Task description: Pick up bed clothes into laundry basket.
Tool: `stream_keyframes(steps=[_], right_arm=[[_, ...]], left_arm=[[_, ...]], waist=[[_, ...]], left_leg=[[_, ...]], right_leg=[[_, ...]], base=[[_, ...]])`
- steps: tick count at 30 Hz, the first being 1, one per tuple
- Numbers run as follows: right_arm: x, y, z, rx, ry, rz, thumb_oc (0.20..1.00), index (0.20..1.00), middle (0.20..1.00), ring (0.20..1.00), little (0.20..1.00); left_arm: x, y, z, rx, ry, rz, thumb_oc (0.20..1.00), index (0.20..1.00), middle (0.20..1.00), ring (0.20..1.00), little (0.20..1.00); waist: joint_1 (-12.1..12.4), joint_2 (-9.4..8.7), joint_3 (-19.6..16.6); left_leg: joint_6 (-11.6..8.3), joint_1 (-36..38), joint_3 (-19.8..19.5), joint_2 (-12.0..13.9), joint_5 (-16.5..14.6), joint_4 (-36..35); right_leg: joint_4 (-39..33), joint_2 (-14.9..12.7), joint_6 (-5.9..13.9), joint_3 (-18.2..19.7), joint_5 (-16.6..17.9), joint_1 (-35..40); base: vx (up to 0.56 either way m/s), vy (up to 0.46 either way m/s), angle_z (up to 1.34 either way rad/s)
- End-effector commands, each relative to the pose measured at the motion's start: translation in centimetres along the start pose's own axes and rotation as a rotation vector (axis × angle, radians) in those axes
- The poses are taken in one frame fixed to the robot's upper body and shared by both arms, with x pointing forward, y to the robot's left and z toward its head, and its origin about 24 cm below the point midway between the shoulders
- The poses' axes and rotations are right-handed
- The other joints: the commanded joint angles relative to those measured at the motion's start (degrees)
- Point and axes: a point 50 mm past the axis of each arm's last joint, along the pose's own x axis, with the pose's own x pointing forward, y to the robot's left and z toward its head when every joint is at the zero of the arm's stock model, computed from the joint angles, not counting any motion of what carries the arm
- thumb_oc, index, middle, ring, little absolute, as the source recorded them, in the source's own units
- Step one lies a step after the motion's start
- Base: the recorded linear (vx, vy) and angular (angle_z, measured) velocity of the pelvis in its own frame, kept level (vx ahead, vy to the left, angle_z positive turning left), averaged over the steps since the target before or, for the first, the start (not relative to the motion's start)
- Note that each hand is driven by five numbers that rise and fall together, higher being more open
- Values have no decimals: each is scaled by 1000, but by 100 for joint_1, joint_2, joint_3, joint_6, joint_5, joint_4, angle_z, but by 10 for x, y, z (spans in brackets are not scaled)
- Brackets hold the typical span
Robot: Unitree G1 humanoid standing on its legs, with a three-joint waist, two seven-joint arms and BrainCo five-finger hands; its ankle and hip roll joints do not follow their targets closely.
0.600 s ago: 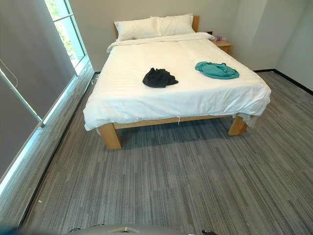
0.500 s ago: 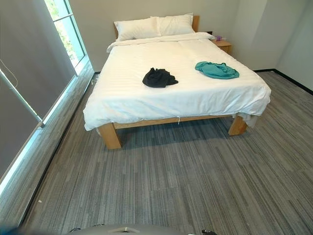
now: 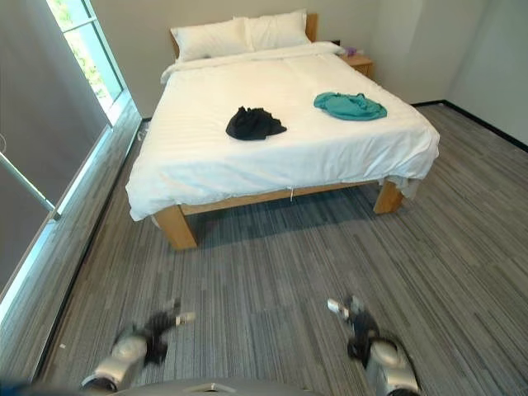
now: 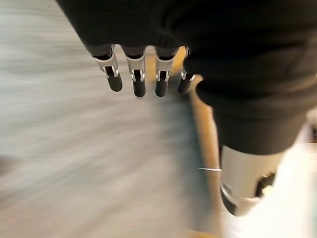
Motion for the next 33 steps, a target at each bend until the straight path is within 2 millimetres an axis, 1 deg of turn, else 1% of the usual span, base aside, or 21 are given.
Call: stream_keyframes(steps=[1,2,3,5,12,17,19,20,21,22,23,24,25,26,27,28,29,30,31,32,33], right_arm=[[8,6,13,30,-79,-7,1000,1000,1000,1000,1000],[7,6,19,-6,-107,-7,1000,1000,1000,1000,1000],[7,7,31,-68,-161,-9,1000,1000,1000,1000,1000],[6,13,38,-83,-197,-8,1000,1000,1000,1000,1000],[3,34,33,-89,-197,51,1000,1000,1000,1000,1000],[4,35,33,-84,-201,58,1000,1000,1000,1000,1000],[9,36,41,-77,-221,45,1000,1000,1000,1000,1000],[12,38,46,-84,-237,48,1000,1000,1000,1000,1000],[16,43,56,-99,-268,62,1000,1000,1000,1000,1000],[18,48,59,-100,-280,77,1000,1000,1000,1000,1000],[18,48,60,-100,-281,77,1000,1000,1000,1000,1000],[18,51,61,-94,-288,82,1000,1000,1000,1000,1000],[18,52,60,-91,-285,84,1000,1000,1000,1000,1000],[17,52,58,-92,-276,81,1000,1000,1000,1000,1000],[17,52,58,-92,-276,81,1000,1000,1000,1000,1000],[15,52,53,-89,-262,82,1000,1000,1000,1000,1000],[13,49,52,-83,-259,70,1000,1000,1000,1000,1000],[13,43,47,-59,-241,44,1000,1000,1000,1000,1000],[14,44,47,-53,-239,40,1000,1000,1000,1000,1000],[14,44,47,-53,-240,39,1000,1000,1000,1000,1000],[13,45,49,-55,-249,39,1000,1000,1000,1000,1000]], left_arm=[[4,35,14,-21,-51,129,1000,1000,1000,1000,1000],[3,35,13,-17,-51,125,1000,1000,1000,1000,1000],[4,33,26,-1,-106,126,1000,1000,1000,1000,1000],[4,32,30,-17,-129,147,1000,1000,1000,1000,1000],[2,24,23,-49,-107,145,1000,1000,1000,1000,1000],[3,25,29,-36,-130,148,1000,1000,1000,1000,1000],[6,29,39,-30,-162,171,1000,1000,1000,1000,1000],[7,32,43,-26,-173,180,1000,1000,1000,1000,1000],[8,38,50,-10,-192,201,1000,1000,1000,1000,1000],[9,42,55,1,-206,219,1000,1000,1000,1000,1000],[9,42,56,1,-207,219,1000,1000,1000,1000,1000],[9,45,57,-2,-207,230,1000,1000,1000,1000,1000],[10,46,57,-5,-209,237,1000,1000,1000,1000,1000],[10,47,57,-5,-203,243,1000,1000,1000,1000,1000],[10,47,57,-5,-203,243,1000,1000,1000,1000,1000],[11,49,60,15,-207,243,1000,1000,1000,1000,1000],[11,51,64,19,-222,246,1000,1000,1000,1000,1000],[15,49,67,8,-229,239,1000,1000,1000,1000,1000],[18,47,70,14,-233,234,1000,1000,1000,1000,1000],[19,47,70,14,-234,234,1000,1000,1000,1000,1000],[21,46,73,40,-243,235,1000,1000,1000,1000,1000]], waist=[[40,-508,90],[44,-508,92],[60,-514,107],[72,-521,141],[95,-529,256],[85,-540,300],[73,-529,408],[73,-511,495],[79,-475,721],[61,-413,919],[71,-425,914],[18,-384,1018],[-4,-337,1093],[-53,-325,1135],[-53,-325,1135],[-142,-348,1138],[-203,-383,1134],[-321,-405,1179],[-392,-440,1169],[-385,-413,1181],[-506,-446,1117]], left_leg=[[-9,159,-93,-287,-3,-101],[-7,163,-94,-287,-10,-101],[7,165,-99,-296,-29,-101],[13,170,-91,-295,-54,-101],[40,160,-40,-310,-82,-101],[71,144,-21,-355,-104,-101],[132,116,19,-405,-117,-101],[176,84,51,-417,-137,-57],[274,-30,152,-404,-197,112],[376,-74,245,-371,-258,210],[381,-90,260,-384,-259,214],[418,-45,314,-372,-273,215],[431,8,334,-343,-300,213],[417,128,369,-330,-351,188],[417,128,369,-330,-351,188],[280,399,498,-250,-467,97],[187,490,497,-218,-521,62],[20,717,424,-98,-652,26],[-67,855,395,-30,-698,14],[-73,875,400,-1,-711,9],[-216,1205,357,183,-794,-2]], right_leg=[[-877,-276,411,-6,549,646],[-884,-282,415,-11,547,650],[-888,-290,418,-20,540,655],[-897,-302,418,-24,526,662],[-900,-323,431,6,524,637],[-898,-363,462,38,541,617],[-785,-436,507,104,562,505],[-542,-471,522,159,538,361],[237,-485,582,258,520,-129],[1314,-557,729,249,832,-780],[1363,-568,734,272,814,-825],[1826,-600,783,271,1003,-1040],[2128,-657,785,193,1069,-1217],[2149,-805,776,91,1161,-1344],[2149,-805,776,91,1161,-1344],[1462,-1151,783,-160,1177,-1402],[1021,-1248,778,-158,1173,-1405],[219,-1285,851,-102,1426,-1420],[-39,-1358,924,-69,1626,-1566],[-86,-1327,924,-88,1646,-1524],[-171,-1402,1035,-85,1902,-1722]], base=[[14,6,5],[0,0,0],[0,0,0],[0,0,0],[1,12,-2],[7,24,-2],[-58,78,-9],[-186,122,-32],[-218,172,-67],[-175,150,-79],[-73,137,-76],[28,78,-41],[106,90,-24],[111,44,-14],[281,-50,-10],[327,-127,-4],[572,-252,14],[504,-268,20],[394,-203,2],[459,-243,-14],[324,-166,-15]])
